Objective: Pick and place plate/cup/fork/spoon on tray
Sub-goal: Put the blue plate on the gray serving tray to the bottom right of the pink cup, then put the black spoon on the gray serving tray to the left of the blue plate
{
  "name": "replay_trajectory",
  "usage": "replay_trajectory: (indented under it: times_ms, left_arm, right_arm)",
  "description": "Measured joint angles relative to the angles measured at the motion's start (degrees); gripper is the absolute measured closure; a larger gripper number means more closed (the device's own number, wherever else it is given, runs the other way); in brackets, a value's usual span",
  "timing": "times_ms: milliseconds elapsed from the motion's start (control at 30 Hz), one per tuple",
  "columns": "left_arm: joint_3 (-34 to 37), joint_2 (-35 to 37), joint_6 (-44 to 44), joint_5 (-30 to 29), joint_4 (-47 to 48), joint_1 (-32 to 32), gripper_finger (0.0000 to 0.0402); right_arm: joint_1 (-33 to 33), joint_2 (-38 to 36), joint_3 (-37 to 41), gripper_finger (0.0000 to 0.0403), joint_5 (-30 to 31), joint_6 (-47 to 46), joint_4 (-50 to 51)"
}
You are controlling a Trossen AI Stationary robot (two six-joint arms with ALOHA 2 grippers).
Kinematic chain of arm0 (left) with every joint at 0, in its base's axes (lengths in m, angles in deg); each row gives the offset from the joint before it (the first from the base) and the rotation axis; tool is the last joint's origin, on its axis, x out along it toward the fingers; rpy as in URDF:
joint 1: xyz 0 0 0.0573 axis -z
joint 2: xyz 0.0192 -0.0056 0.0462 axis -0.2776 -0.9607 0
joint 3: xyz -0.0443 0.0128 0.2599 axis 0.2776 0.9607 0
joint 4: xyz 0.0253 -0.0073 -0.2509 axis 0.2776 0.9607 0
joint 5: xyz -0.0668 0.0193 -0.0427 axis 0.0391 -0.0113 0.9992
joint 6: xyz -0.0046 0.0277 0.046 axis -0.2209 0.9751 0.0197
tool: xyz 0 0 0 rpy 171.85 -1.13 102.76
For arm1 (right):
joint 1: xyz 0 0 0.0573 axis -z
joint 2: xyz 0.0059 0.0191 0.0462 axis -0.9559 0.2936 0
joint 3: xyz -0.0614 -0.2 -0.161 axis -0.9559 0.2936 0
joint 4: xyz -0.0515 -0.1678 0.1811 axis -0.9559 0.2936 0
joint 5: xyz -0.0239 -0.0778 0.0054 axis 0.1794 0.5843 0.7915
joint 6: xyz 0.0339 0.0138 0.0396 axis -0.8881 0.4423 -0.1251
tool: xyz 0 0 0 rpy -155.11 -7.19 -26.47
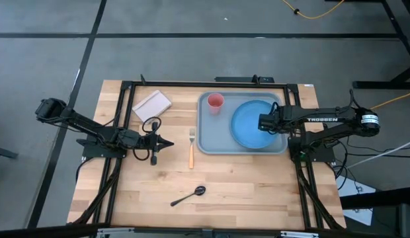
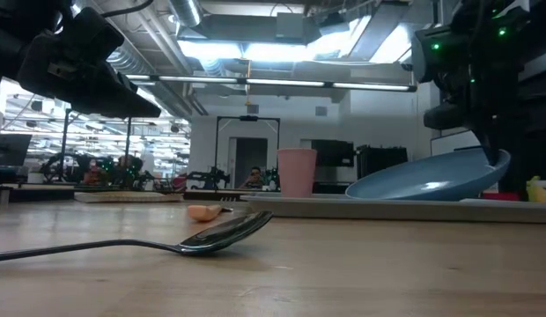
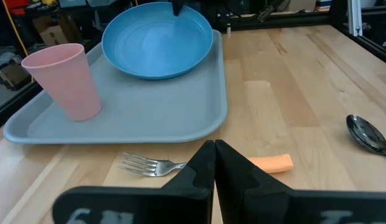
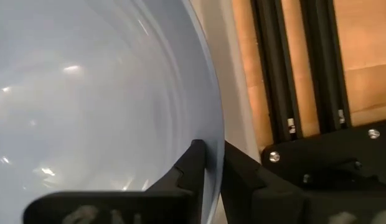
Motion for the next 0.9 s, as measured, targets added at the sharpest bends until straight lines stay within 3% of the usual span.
replay_trajectory:
  times_ms: [667,900]
  left_arm:
    - [0.00,0.00,0.02,0.00,0.00,0.01,0.0401]
    - [0.00,0.00,0.02,0.00,0.00,0.01,0.0401]
  right_arm:
    - [-0.02,1.71,0.04,0.0360,3.12,-1.16,-3.44]
    - [-0.02,1.71,0.04,0.0310,4.72,-1.16,-2.46]
